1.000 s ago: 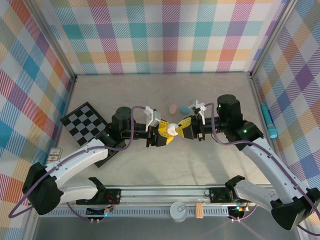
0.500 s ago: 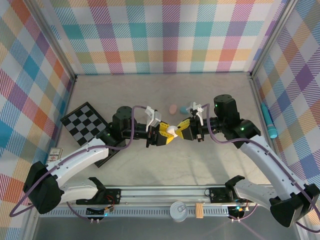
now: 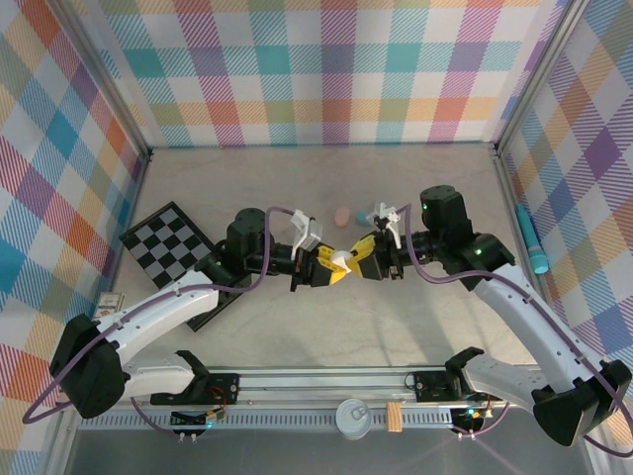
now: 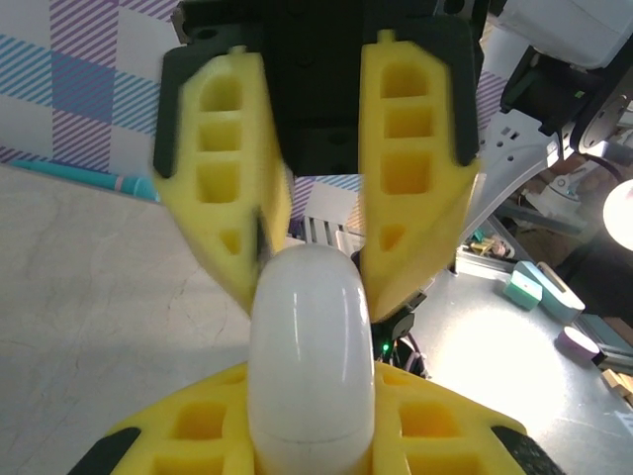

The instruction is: Insert wireless bluetooth earbuds into charging case

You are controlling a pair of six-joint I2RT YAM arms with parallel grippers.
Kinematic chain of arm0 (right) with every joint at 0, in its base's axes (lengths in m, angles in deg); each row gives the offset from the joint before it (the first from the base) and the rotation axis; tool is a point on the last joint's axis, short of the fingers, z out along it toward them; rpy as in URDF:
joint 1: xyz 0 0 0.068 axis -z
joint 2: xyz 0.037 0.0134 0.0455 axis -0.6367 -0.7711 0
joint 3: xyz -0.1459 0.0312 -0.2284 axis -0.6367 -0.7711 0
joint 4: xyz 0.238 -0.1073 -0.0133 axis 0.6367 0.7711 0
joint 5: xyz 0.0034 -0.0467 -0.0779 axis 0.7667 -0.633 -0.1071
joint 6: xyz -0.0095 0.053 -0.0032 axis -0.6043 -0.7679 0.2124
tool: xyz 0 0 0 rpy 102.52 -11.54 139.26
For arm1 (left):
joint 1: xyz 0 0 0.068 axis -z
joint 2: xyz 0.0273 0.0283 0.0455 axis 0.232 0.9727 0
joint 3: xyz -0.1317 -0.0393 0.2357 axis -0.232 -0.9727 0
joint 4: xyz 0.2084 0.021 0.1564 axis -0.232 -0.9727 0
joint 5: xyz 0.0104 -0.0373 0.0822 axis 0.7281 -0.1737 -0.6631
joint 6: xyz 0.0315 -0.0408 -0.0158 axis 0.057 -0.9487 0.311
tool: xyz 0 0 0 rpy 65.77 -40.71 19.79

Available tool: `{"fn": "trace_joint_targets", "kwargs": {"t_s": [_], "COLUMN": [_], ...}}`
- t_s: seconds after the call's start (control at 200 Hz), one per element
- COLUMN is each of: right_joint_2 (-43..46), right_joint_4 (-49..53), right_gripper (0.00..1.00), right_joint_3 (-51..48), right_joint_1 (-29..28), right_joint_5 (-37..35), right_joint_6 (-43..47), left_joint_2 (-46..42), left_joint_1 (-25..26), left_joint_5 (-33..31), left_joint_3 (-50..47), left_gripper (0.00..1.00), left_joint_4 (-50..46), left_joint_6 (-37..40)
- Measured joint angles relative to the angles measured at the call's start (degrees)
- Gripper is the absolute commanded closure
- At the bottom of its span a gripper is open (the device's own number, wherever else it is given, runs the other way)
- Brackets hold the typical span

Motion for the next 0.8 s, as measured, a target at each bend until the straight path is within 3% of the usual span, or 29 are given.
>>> {"fn": "trace_joint_targets", "kwargs": {"t_s": [0.58,0.8], "right_joint_2": [-0.37,1.84], "right_joint_4": [-8.35,-13.77], "right_gripper": [0.31,0.27], "right_joint_3": [0.04,-1.92], "right_joint_1": [-0.37,0.39], "right_joint_5": [-12.31,-14.36], "right_joint_6": [-9.44,-15.19], "left_joint_2": [-2.05,-3.98], "left_joint_1": [0.00,0.00], "left_joint_5": [-1.90,-7.23], "left_joint_3": [-4.20,-8.76], "left_gripper": [0.91,0.95], "left_joint_4": [3.10,5.25], "left_joint_6": [6.51,10.84]}}
